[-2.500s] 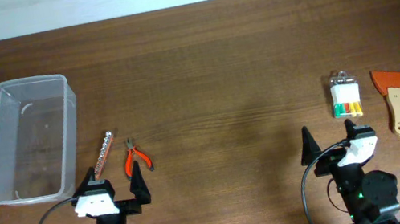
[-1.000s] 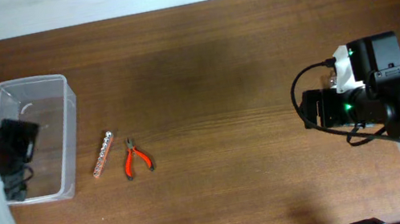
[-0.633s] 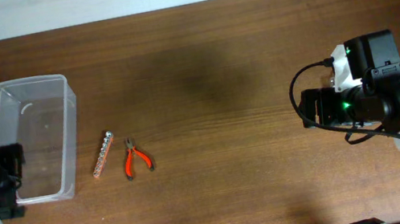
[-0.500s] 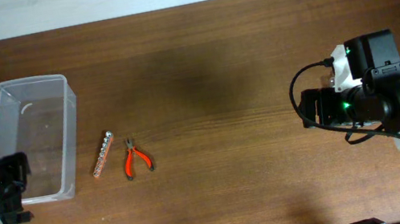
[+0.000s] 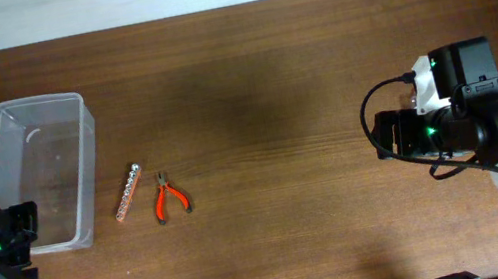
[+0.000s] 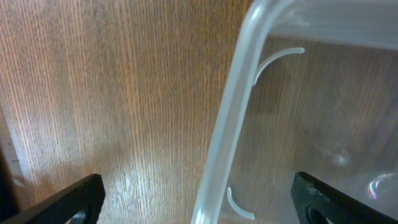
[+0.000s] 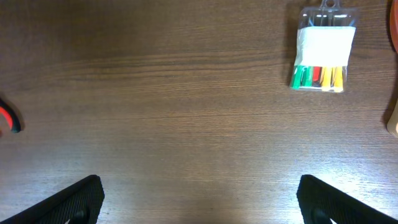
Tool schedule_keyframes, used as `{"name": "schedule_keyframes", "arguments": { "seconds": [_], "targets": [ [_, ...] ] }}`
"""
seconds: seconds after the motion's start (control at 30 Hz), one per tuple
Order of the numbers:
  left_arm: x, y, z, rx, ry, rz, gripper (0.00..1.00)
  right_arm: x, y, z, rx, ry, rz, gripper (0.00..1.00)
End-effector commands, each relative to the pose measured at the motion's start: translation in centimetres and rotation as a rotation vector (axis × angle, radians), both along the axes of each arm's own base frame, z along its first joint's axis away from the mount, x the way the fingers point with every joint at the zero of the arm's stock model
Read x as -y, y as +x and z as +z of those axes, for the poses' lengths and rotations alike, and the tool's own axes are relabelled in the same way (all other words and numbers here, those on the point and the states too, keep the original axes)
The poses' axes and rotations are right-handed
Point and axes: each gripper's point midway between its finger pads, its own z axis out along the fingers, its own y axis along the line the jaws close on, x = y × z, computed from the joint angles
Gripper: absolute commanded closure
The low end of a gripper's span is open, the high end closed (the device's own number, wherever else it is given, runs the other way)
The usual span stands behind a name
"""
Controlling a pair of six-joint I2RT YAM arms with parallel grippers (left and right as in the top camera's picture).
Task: Pack container
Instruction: 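Lower the left gripper onto the container's right rim and grasp it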
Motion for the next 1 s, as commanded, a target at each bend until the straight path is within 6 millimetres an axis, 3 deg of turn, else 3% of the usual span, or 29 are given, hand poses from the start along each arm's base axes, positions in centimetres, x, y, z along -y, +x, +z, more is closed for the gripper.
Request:
{"name": "schedule_keyframes", "arguments": {
  "seconds": [0.0,0.1,0.27,0.4,0.53,0.63,0.8,0.97],
  "targets": [
    [-0.4,-0.5,-1.1,-0.04,0.007,0.019,0.06,-0.3,0.3,0.5,0.015,0.002,0.015,0.01],
    [-0.4,-0.5,-1.1,-0.039,0.006,0.019,0.11,-0.3,0.3,0.5,0.015,0.002,0.015,0.01],
    [-0.5,-0.3,-1.1,-0.033,0.011,0.02,0.31,-0.3,0.3,0.5,0.015,0.002,0.015,0.01],
    [-0.5,-0.1,-1.2,-0.024,0.01,0.02,0.56,-0.3,0.3,0.5,0.015,0.002,0.015,0.01],
    [-0.3,0.2,-1.2,-0.008,-0.006,0.021,0.73,-0.3,0.3,0.5,0.015,0.002,0.015,0.01],
    [0.0,0.3,-1.3,0.002,-0.019,0.021,0.76,-0.3,0.3,0.5,0.015,0.002,0.015,0.01],
    [0.3,0.7,-1.3,0.02,-0.038,0.022,0.98,-0.3,0.3,0.5,0.015,0.002,0.015,0.01],
    [1.1,1.3,-1.4,0.055,-0.09,0.009,0.98,-0.3,0.3,0.5,0.015,0.002,0.015,0.01]
  ]
}}
